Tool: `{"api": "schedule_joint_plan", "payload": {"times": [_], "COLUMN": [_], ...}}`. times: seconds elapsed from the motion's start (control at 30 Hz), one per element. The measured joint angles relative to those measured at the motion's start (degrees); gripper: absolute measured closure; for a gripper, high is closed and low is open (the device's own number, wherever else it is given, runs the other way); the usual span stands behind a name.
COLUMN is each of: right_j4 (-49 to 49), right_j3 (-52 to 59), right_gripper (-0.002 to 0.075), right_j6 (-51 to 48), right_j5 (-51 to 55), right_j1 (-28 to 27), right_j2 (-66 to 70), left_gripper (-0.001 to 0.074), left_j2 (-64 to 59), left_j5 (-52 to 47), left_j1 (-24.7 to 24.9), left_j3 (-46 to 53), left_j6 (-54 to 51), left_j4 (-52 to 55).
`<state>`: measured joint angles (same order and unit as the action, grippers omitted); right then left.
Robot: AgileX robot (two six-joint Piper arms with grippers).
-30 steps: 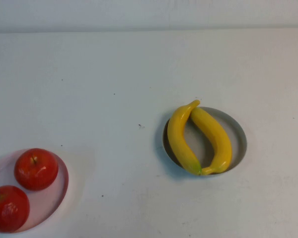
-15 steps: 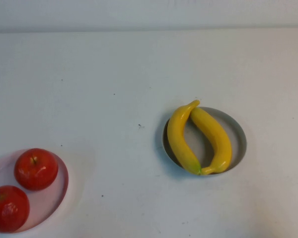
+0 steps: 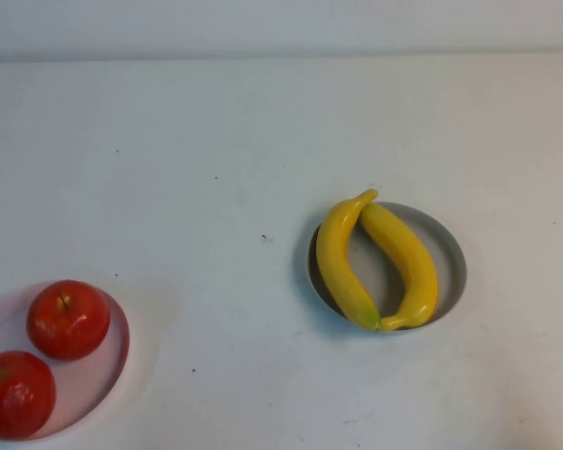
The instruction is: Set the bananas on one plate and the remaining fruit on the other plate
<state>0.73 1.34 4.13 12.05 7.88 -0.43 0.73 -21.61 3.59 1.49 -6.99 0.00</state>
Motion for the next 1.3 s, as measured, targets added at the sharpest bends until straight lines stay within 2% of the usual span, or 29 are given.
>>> {"api": "schedule_joint_plan", "payload": {"times": [0.33, 1.3], "right_j4": [-0.7, -1.0], "right_j3": [0.1, 0.1], "right_gripper": [0.0741, 0.0741], "right_j6": [-1.3, -1.3], "right_j5": [7.6, 7.9], "right_j1": [-0.3, -0.3], "right_j2": [0.0, 0.0], "left_gripper": [0.0734, 0.0734], "left_j2": [0.0, 0.0], "left_j5": [0.0, 0.0], "left_j1": [0.0, 0.0], "left_j3": [0.0, 0.0], "left_j6": [0.0, 0.0], "left_j4": [0.0, 0.0]}}
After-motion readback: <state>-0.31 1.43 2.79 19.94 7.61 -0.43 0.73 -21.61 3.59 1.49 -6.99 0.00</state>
